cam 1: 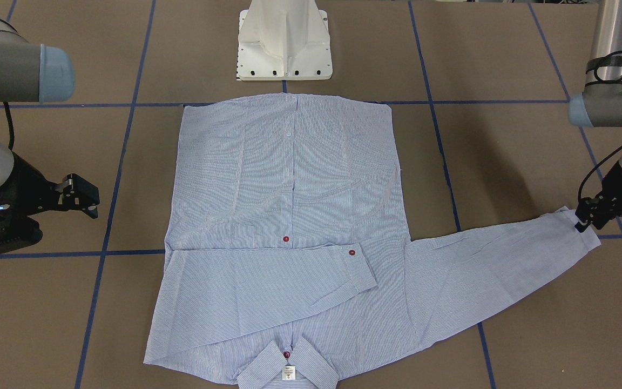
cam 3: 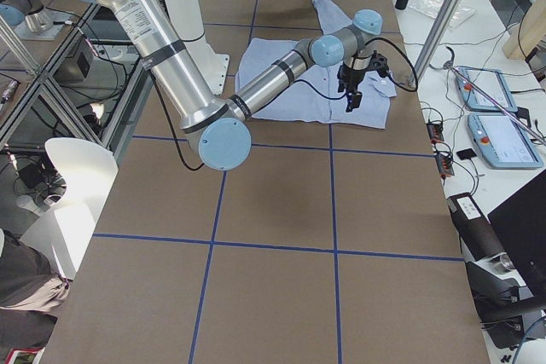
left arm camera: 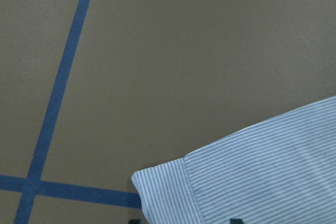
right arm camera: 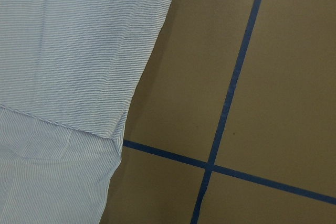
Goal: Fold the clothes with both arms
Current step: 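Lower the left gripper onto the sleeve cuff and close on it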
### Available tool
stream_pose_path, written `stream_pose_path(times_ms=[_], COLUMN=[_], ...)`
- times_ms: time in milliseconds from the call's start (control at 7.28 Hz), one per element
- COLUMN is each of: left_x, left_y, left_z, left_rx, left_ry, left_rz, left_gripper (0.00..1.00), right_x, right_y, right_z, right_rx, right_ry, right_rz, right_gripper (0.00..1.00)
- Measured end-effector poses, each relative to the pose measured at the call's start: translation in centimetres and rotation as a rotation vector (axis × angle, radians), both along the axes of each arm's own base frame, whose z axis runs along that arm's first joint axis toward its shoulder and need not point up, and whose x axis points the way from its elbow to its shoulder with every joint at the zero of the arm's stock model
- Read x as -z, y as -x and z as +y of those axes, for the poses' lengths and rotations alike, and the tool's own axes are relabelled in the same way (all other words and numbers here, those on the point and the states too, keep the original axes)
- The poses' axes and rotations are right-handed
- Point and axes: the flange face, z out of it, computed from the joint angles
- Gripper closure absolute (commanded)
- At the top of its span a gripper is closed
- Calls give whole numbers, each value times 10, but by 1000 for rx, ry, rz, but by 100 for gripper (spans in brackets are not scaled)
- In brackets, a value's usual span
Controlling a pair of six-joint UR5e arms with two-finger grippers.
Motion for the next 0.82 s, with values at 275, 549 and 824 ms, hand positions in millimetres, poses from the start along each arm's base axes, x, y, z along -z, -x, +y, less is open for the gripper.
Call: stream_pose_path(times_ms=[275, 549, 824], left_x=[-6, -12, -12], left_y=[2, 4, 4], left_z=[3, 7, 8], left_rx=[3, 3, 4], left_ry=[9, 18, 21], left_rz=[-7, -12, -12], left_gripper=[58, 59, 59], right_x=[1, 2, 2], right_y=[1, 3, 3], right_z=[0, 0, 0], right_rx=[-1, -1, -1], right_ry=[1, 2, 3], right_rz=[1, 1, 1], right_gripper=[0, 0, 0])
